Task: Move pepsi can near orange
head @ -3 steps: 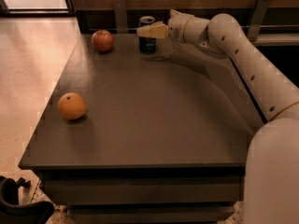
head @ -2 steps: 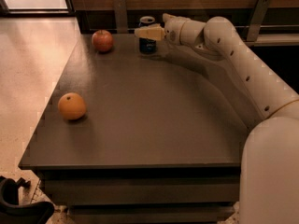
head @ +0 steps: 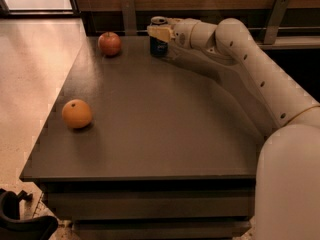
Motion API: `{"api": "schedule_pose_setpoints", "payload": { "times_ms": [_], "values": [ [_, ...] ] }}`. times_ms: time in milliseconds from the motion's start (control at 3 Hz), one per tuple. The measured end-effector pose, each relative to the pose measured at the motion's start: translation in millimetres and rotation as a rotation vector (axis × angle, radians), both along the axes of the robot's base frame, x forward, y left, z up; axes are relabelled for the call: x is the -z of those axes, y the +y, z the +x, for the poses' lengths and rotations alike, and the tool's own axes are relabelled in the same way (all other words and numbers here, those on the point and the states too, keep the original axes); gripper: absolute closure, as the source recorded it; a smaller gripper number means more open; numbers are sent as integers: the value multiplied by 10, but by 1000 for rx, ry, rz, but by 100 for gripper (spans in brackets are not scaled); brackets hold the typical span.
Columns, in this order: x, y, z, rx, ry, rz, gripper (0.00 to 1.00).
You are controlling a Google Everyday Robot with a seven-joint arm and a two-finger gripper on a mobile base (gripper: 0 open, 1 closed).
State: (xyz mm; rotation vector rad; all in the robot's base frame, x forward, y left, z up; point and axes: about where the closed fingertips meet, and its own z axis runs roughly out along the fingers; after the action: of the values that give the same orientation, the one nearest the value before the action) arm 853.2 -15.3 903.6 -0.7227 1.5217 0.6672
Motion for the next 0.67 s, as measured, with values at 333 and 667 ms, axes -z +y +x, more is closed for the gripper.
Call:
{"api": "schedule_pose_setpoints", "payload": {
  "times_ms": [333,667],
  "values": [
    [6,33,-1,-4,1,1,86],
    [13,67,-2,-9,2,1,100]
  ]
}}
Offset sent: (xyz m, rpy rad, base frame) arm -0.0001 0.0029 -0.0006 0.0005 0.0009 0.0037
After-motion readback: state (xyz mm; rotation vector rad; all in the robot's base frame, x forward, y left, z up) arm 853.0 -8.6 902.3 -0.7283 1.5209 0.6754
